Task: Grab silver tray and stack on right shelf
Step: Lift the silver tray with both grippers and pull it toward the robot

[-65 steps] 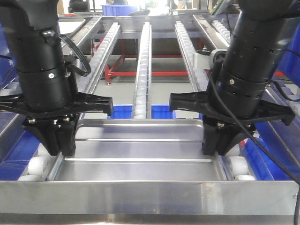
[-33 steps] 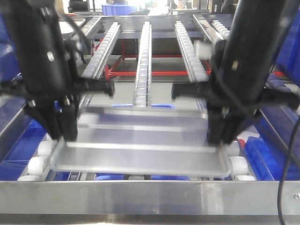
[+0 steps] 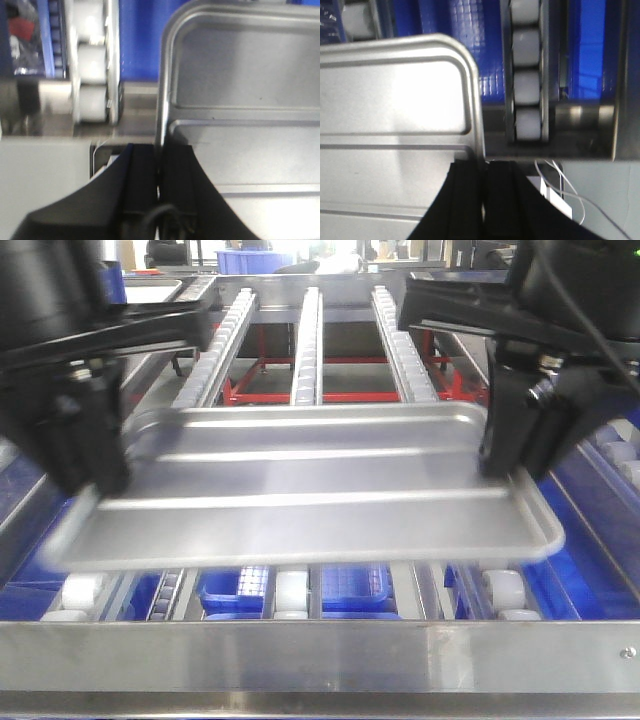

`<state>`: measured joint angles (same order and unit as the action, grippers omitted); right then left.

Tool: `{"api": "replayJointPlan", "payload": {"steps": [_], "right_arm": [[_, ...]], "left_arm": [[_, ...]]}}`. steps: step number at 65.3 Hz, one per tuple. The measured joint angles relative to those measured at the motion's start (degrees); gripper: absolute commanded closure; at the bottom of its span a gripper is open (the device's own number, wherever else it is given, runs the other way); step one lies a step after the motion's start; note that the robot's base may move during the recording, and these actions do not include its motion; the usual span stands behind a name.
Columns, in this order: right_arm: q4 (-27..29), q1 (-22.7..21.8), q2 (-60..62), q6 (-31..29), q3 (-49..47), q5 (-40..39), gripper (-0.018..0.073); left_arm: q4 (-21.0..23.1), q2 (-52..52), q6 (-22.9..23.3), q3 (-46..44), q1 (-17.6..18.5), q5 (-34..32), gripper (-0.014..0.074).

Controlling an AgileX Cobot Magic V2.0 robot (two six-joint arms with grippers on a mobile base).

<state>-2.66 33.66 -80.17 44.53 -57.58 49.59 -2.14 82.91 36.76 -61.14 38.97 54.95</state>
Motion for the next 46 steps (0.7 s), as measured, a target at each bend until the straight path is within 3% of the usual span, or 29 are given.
{"api": "replayJointPlan", "payload": {"steps": [15, 46], "right_arm": [[-2.84, 7.37, 5.27, 9.24, 5.72, 0.61, 0.0481], [-8.24, 22.98, 13.3, 23.11, 9.54, 8.84, 0.0481]], "left_arm": [[-1.46, -7.29, 6.1, 5.82, 4.5, 2.15, 0.0688], [-8.61, -12.39, 24.1, 8.32, 22.57, 9.78, 0.0689]]}}
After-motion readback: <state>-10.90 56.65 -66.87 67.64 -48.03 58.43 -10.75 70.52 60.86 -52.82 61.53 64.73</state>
